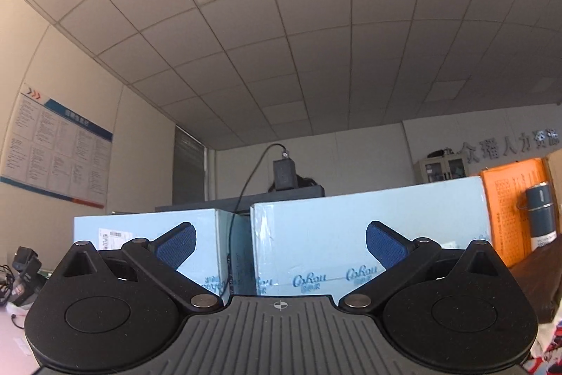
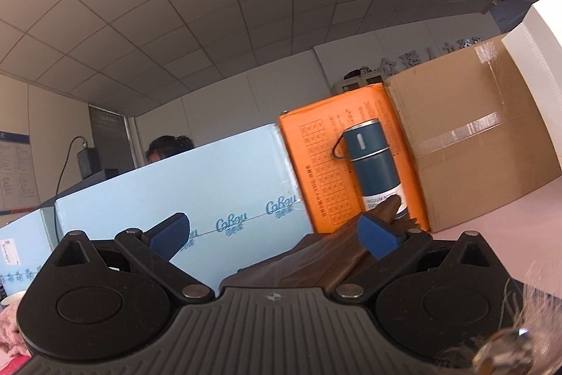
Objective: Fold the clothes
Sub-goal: 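Grasp the brown leather vest edge with the right gripper while the left gripper grasps another edge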
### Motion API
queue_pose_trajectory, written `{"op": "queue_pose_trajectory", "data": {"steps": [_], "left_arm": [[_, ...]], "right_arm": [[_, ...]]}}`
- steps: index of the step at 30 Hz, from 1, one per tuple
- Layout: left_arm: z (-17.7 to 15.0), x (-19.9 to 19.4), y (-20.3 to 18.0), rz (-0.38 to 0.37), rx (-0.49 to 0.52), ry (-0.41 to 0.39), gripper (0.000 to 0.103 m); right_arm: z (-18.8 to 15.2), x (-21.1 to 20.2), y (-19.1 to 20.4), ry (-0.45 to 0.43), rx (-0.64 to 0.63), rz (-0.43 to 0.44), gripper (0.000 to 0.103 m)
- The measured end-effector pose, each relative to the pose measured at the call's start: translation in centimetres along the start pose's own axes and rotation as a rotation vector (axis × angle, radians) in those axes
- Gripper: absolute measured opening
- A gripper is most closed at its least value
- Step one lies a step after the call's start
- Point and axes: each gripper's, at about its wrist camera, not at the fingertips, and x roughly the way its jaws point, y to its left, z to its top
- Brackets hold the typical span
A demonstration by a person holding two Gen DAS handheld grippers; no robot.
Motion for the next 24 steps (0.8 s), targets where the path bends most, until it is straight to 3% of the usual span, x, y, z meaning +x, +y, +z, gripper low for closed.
{"op": "queue_pose_trajectory", "data": {"steps": [5,9,13,20,24], "left_arm": [[1.2,1.3,1.1,0.090,-0.098,0.008,0.103],[0.7,2.7,0.4,0.083,-0.100,0.108,0.103],[-1.8,2.6,-5.0,-0.104,0.075,0.219,0.103],[-4.5,0.8,-17.3,-0.441,0.349,0.187,0.103],[-5.2,1.2,-23.0,-0.538,0.417,0.169,0.103]], "right_arm": [[2.1,2.8,-3.2,-0.018,0.129,-0.078,0.103],[2.6,5.7,-5.6,0.014,0.262,-0.126,0.103],[1.6,6.7,-7.8,0.065,0.343,-0.115,0.103],[-0.2,8.4,-11.7,0.155,0.486,-0.095,0.103],[-0.8,8.7,-13.8,0.179,0.586,-0.063,0.103]]}}
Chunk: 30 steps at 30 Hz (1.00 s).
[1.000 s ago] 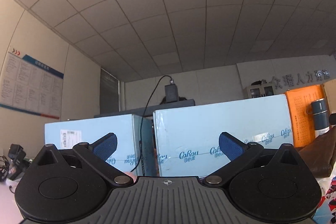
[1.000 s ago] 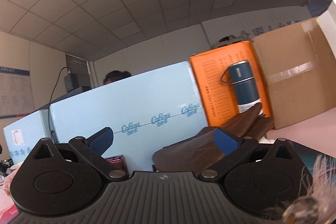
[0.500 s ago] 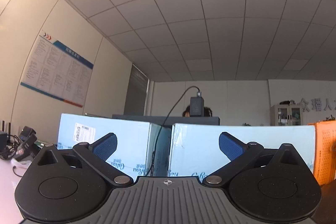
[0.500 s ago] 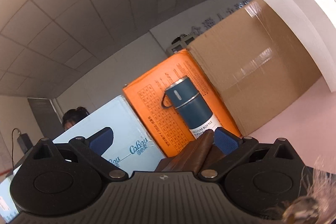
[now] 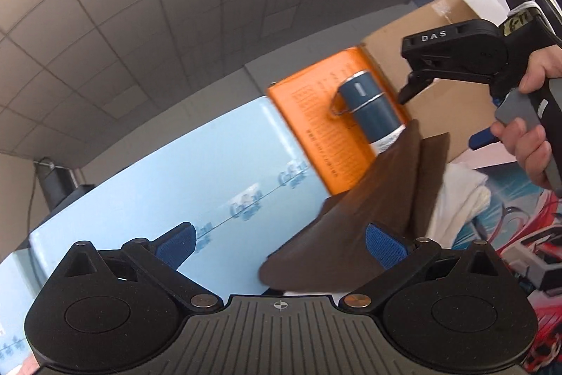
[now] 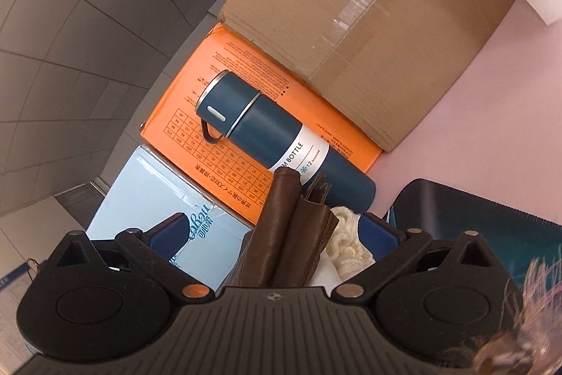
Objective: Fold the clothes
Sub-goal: 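Grasp the brown leather vest edge with the right gripper while the left gripper grasps another edge, then lift the brown vest with both grippers, raising it off the boxes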
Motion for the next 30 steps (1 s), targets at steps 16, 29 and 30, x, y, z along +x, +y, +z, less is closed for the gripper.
{"op": "queue_pose_trajectory", "data": {"steps": [16,29,30], "left_arm": [[5.1,12.6,-6.6,-0.161,0.052,0.227,0.103],[5.1,17.1,-4.5,-0.199,-0.112,0.347,0.054],[4.8,16.9,-3.9,-0.204,-0.141,0.347,0.037]], "right_arm": [[0.1,0.2,-2.5,0.025,0.174,0.046,0.103],[0.1,0.3,-2.5,0.019,0.161,0.034,0.103],[0.1,0.4,-2.5,0.022,0.153,0.033,0.103]]}}
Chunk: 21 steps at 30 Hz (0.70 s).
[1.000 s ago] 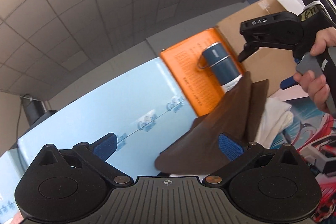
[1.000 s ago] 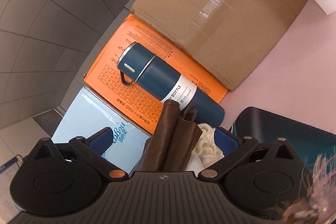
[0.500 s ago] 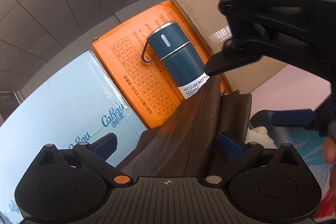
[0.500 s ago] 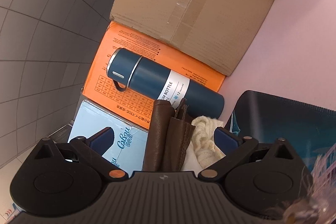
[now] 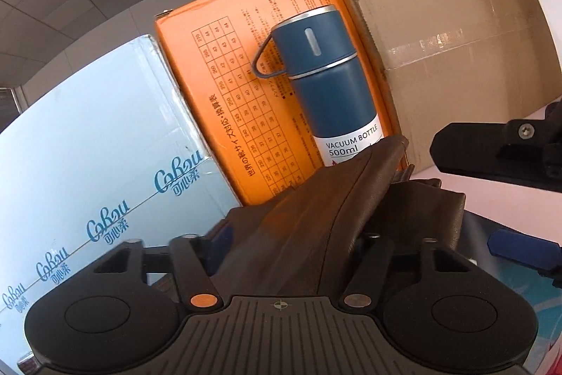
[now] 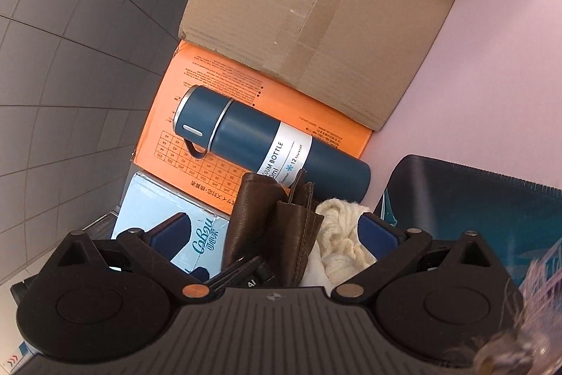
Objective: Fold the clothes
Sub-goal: 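Lift the brown vest with both grippers, raising it off the boxes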
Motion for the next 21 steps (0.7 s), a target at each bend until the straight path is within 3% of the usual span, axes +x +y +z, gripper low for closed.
{"op": "queue_pose_trajectory", "data": {"steps": [1,7,14,21], "left_arm": [[-0.3,-0.2,0.7,-0.007,-0.034,-0.003,0.029],[-2.3,-1.7,4.8,-0.003,-0.264,-0.050,0.015],[-7.5,-3.5,9.8,-0.050,-0.576,-0.076,0.012],[-9.7,-2.9,12.8,-0.137,-0.708,-0.078,0.013]], "right_arm": [[0.0,0.1,0.1,0.003,-0.008,-0.001,0.103],[-0.3,0.5,0.5,0.021,-0.053,-0.007,0.103],[-1.4,1.1,2.1,0.032,-0.221,-0.039,0.096],[-1.6,1.6,3.5,0.074,-0.254,0.059,0.091]]}}
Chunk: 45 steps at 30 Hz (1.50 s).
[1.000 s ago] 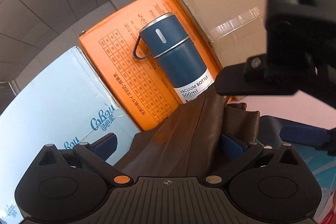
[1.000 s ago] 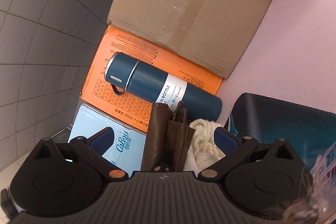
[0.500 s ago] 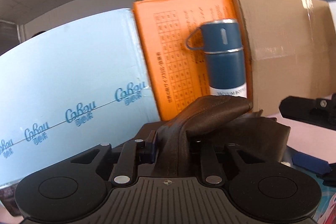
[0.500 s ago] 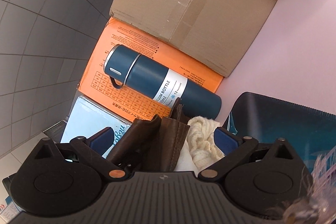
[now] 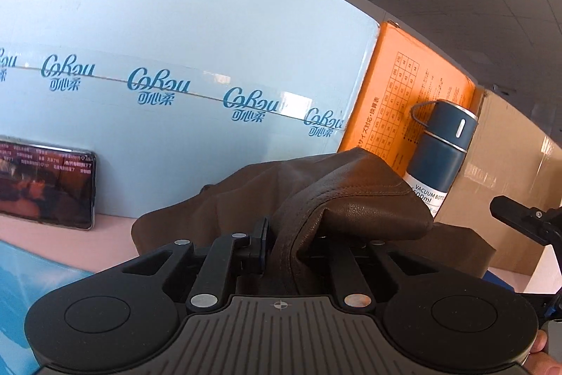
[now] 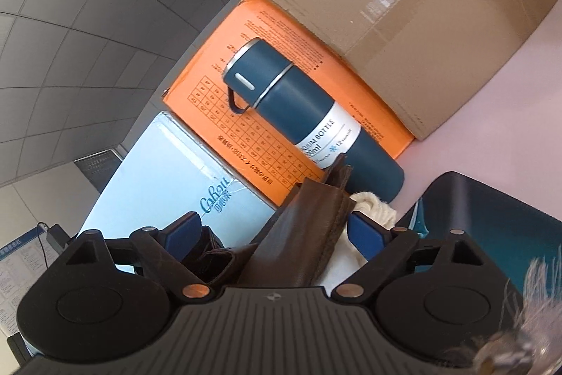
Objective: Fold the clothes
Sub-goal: 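Lift the brown vest with both grippers, raising it off the boxes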
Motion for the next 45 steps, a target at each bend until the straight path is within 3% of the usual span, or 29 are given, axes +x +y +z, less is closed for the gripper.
{"op": "queue_pose_trajectory", "data": {"steps": [9,18,23,26,29,30,31,32,33,34,37,41,45], "left_arm": [[0.1,0.3,2.2,-0.024,-0.079,0.009,0.015],[0.2,0.3,2.7,-0.038,-0.102,0.005,0.018],[0.0,0.1,1.6,-0.033,-0.044,-0.010,0.022],[0.1,0.1,1.3,-0.034,-0.030,-0.009,0.029],[0.1,0.1,1.0,-0.024,-0.009,-0.014,0.045],[0.0,0.1,0.9,-0.022,-0.001,-0.014,0.046],[0.0,0.2,0.9,-0.022,0.006,-0.013,0.046],[0.0,0.2,0.9,-0.023,0.014,-0.012,0.044],[0.0,0.2,0.9,-0.021,0.016,-0.018,0.032],[0.1,0.1,1.1,-0.016,0.011,-0.032,0.015],[0.3,-1.3,1.2,-0.001,0.014,-0.108,0.006],[1.5,-4.5,0.1,-0.002,0.058,-0.265,0.003],[3.0,-8.1,-0.3,-0.032,0.066,-0.391,0.003]], "right_arm": [[-0.1,0.3,2.5,0.037,0.019,0.156,0.092],[-1.2,2.7,3.4,0.087,-0.066,0.095,0.092],[-1.7,3.3,3.5,0.082,-0.099,-0.016,0.090],[-1.9,3.6,3.6,0.078,-0.118,-0.088,0.069],[-2.2,4.1,3.6,0.074,-0.128,-0.144,0.058],[-2.2,4.3,3.4,0.072,-0.118,-0.141,0.047],[-2.4,4.4,3.6,0.066,-0.128,-0.141,0.039],[-2.5,4.3,3.9,0.057,-0.152,-0.143,0.024],[-2.7,4.1,4.3,0.047,-0.176,-0.146,0.014],[-2.9,4.0,4.7,0.038,-0.200,-0.148,0.010],[-3.5,3.2,6.8,0.006,-0.315,-0.101,0.008],[-4.3,1.6,10.2,-0.032,-0.422,0.059,0.006],[-4.2,-0.5,12.0,-0.064,-0.432,0.142,0.006]]}}
